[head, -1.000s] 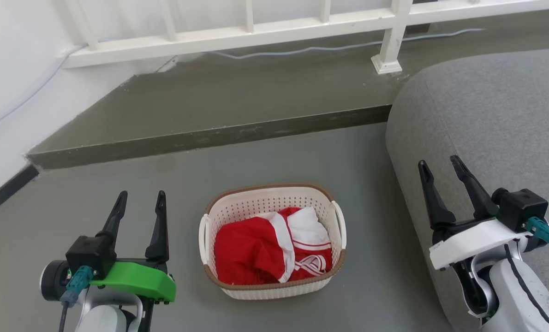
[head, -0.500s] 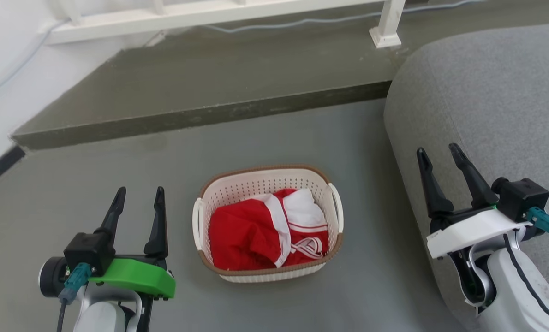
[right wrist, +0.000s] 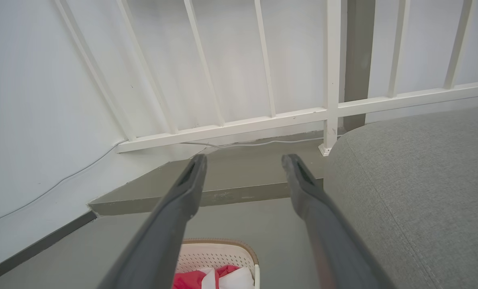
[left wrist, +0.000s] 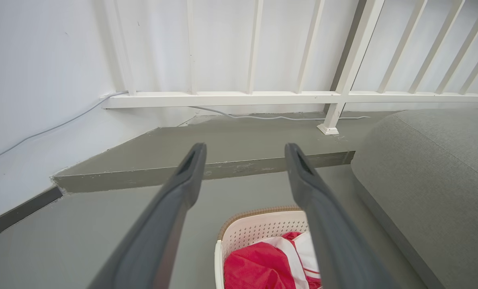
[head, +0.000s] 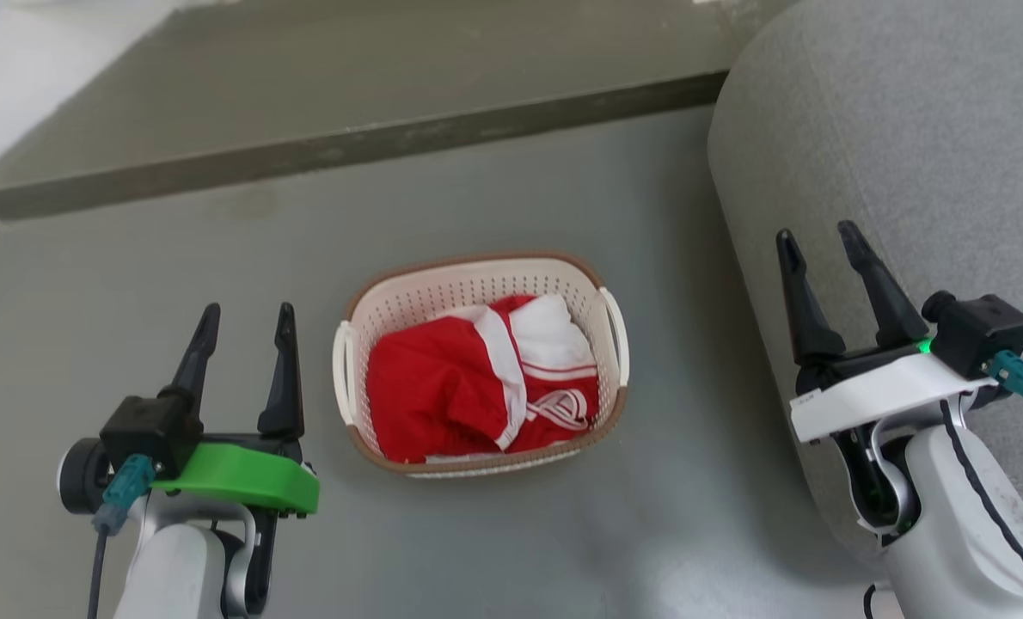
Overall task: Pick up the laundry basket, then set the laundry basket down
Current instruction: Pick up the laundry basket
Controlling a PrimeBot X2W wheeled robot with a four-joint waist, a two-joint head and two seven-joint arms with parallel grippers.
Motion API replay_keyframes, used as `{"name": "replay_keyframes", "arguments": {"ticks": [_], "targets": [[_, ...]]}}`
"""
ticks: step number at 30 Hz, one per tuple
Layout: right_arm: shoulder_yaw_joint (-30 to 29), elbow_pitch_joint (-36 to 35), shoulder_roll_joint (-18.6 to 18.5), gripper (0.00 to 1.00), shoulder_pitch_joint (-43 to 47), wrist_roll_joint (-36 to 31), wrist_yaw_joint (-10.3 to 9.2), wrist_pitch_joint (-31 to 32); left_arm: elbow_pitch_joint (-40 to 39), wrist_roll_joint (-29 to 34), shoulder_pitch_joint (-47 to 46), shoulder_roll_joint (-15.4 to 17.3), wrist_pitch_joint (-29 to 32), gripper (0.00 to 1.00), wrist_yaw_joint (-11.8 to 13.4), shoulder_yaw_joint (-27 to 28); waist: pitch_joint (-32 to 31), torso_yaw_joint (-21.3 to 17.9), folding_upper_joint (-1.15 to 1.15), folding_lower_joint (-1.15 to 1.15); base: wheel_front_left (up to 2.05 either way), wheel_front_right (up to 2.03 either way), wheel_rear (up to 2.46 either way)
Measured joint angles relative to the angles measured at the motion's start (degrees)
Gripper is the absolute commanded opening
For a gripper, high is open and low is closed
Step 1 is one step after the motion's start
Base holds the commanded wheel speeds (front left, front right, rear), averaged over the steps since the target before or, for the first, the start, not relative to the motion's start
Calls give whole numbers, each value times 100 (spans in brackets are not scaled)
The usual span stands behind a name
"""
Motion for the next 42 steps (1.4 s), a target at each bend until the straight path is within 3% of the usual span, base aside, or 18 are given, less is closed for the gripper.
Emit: {"name": "replay_keyframes", "arguments": {"ticks": [29,42], "targets": [[-99,331,123,100,-1119,-25,55,-23,593,118,-1329,-32,-1,100,5,66,1760,-112,0,1,0,0,0],[104,1055,178,100,-1959,-34,74,-23,1419,219,-2142,-52,-1,100,7,98,2647,-69,0,0,0,0,0]]}}
